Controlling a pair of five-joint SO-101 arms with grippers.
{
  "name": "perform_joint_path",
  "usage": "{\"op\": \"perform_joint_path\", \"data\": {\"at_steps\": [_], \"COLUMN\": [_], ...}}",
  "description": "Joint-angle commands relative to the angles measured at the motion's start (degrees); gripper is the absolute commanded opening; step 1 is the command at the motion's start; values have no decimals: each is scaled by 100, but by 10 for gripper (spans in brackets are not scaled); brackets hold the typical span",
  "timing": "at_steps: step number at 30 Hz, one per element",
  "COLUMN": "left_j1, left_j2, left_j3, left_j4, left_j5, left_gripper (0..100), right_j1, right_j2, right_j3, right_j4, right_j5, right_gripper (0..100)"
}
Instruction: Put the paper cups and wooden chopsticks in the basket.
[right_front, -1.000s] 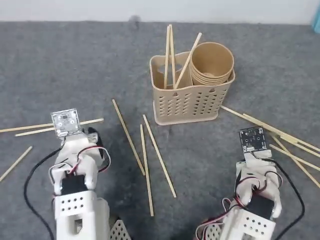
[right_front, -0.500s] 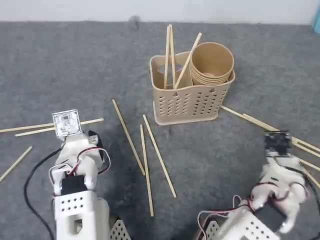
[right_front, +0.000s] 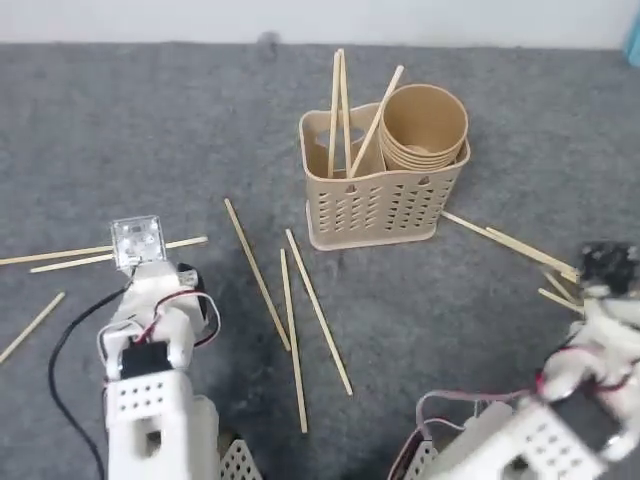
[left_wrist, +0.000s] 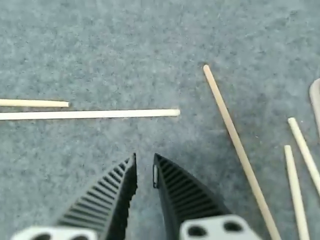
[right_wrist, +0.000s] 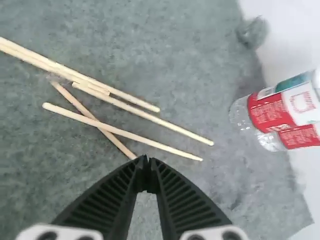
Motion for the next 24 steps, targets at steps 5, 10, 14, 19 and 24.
{"op": "perform_joint_path", "data": {"at_steps": [5, 10, 14, 19, 24], "left_j1": [-44, -44, -44, -44, -35], "left_j2": [2374, 3156, 3068, 2892, 2769], "left_j3": [-1358, -1842, -1815, -1719, -1640], "left_j4": [-404, -369, -369, -369, -378], "left_j5": [-53, -53, -53, -70, -79], "left_gripper": [52, 52, 52, 52, 52], "right_j1": [-163, -409, -699, -1095, -1200], "right_j2": [3600, 5622, 7125, 8611, 9727], "right_j3": [-2787, -4431, -5327, -6057, -6778], "right_j4": [-66, -13, 40, 664, 716], "right_j5": [466, 932, 1538, 2848, 3253], "right_gripper": [82, 80, 84, 84, 84]}}
